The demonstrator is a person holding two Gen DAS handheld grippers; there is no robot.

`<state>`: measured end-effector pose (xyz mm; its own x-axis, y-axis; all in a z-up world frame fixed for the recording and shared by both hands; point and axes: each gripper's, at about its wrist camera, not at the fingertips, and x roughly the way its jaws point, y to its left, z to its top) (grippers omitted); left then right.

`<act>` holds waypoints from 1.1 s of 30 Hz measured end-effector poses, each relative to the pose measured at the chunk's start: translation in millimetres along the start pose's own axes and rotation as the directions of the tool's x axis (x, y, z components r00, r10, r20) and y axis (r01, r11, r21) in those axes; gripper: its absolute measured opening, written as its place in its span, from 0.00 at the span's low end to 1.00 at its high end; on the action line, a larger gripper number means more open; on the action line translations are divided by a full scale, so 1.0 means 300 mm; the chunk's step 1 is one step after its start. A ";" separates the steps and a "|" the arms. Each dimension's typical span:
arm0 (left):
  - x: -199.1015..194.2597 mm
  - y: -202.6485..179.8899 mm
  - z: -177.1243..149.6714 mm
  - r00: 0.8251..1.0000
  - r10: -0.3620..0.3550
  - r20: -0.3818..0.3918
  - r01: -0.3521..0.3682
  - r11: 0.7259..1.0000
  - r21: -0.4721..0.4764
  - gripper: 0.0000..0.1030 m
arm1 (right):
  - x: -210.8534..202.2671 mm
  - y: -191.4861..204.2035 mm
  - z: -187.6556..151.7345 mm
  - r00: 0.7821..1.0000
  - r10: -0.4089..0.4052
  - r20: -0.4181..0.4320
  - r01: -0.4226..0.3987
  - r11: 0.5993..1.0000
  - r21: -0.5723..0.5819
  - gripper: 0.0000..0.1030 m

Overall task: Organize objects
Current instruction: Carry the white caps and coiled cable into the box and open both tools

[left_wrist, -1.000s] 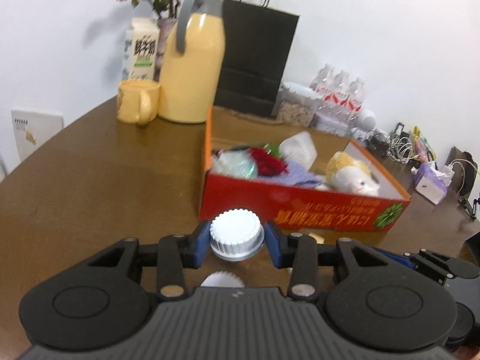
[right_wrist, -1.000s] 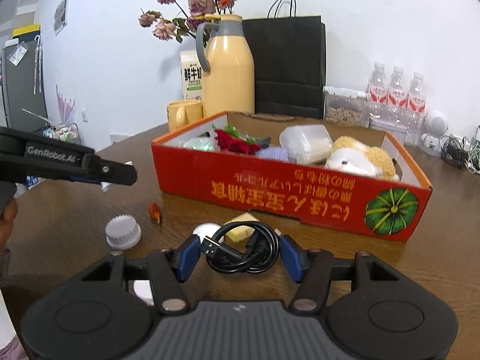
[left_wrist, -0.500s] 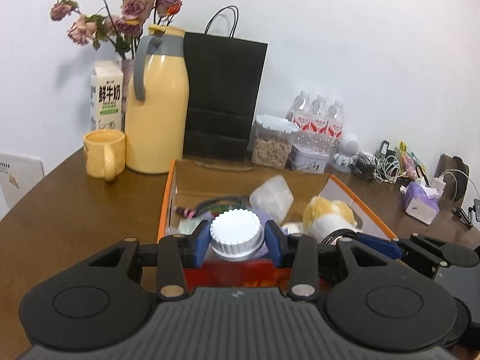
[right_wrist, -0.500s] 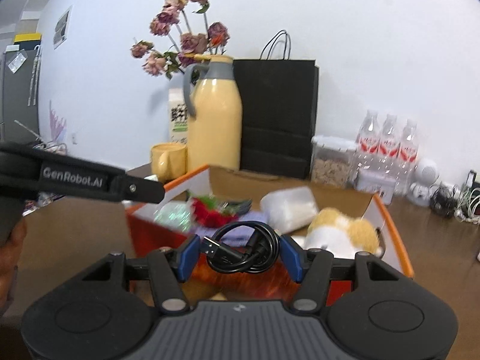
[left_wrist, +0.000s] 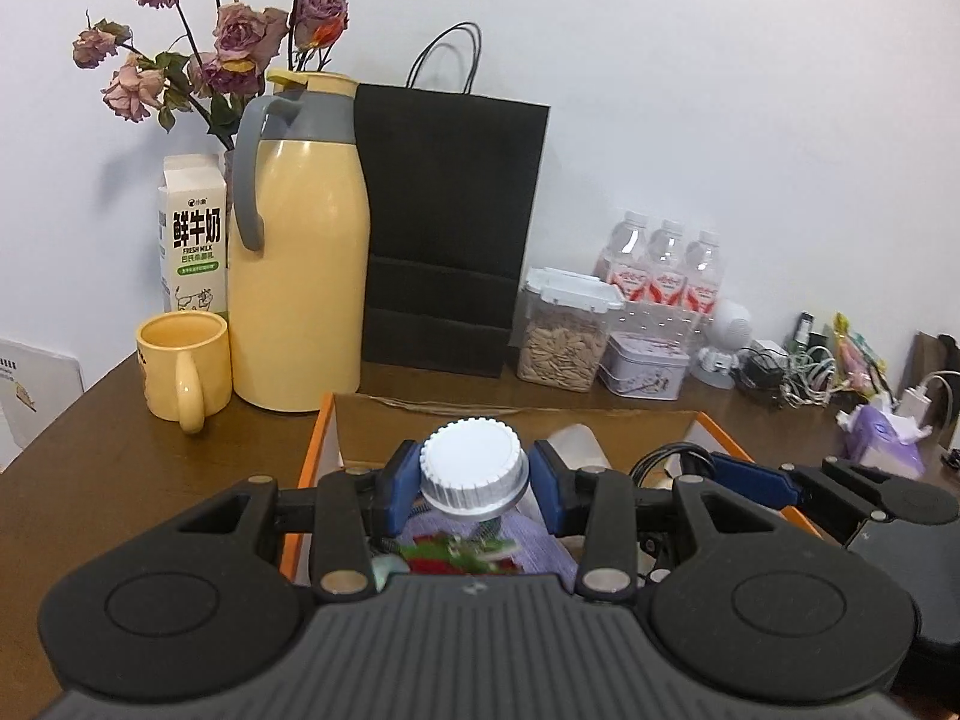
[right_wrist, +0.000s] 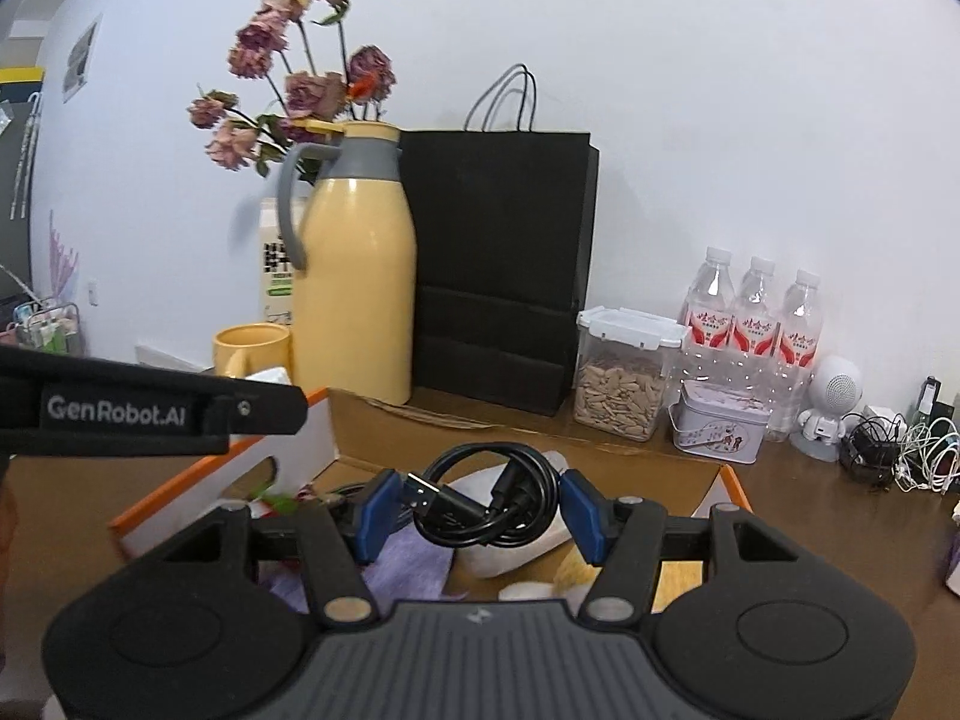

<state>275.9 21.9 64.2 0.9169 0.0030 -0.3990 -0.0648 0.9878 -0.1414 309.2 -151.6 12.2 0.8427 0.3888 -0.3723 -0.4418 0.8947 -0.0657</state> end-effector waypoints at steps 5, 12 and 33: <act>0.073 -0.004 -0.006 1.000 0.027 -0.006 -0.027 1.000 0.009 0.39 | 0.059 -0.024 -0.038 1.000 0.003 -0.030 -0.003 1.000 0.024 0.56; 0.108 0.002 -0.029 0.999 0.031 -0.035 -0.030 0.999 0.025 0.39 | 0.073 -0.026 -0.056 0.999 0.012 -0.044 -0.011 1.000 0.022 0.56; 0.059 0.005 -0.040 0.997 0.080 0.010 -0.080 0.996 0.034 1.00 | 0.025 -0.061 -0.069 0.998 -0.041 -0.046 0.042 0.998 0.040 1.00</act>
<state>287.3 21.4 46.1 0.9125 0.0834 -0.4004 -0.1246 0.9891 -0.0780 317.2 -169.6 -8.4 0.8451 0.3417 -0.4111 -0.3929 0.9185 -0.0443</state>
